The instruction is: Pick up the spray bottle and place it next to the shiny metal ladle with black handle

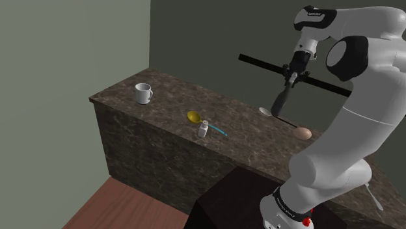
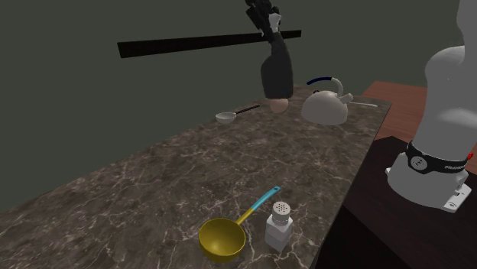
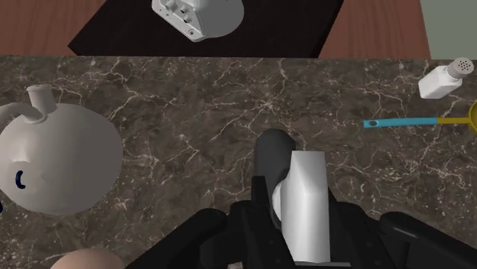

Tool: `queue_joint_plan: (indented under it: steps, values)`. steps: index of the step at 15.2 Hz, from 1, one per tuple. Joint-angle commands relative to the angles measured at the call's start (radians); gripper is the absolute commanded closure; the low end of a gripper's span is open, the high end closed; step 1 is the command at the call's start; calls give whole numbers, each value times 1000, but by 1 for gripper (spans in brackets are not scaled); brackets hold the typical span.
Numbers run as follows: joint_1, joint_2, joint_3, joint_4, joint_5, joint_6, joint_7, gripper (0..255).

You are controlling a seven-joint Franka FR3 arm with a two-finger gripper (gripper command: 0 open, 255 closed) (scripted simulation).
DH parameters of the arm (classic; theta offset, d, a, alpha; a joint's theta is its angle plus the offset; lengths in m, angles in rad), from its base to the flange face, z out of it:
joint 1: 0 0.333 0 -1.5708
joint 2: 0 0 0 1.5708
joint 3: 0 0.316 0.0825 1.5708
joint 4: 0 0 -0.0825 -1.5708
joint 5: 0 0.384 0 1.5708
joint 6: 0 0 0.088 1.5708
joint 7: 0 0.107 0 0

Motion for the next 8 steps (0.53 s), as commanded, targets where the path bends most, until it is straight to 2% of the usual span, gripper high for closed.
queue_joint_plan:
  steps: [1, 8]
  values:
    - [-19, -23, -15, -4, -24, -21, -37, 255]
    - [-107, -26, -77, 74, -99, -107, -200, 255]
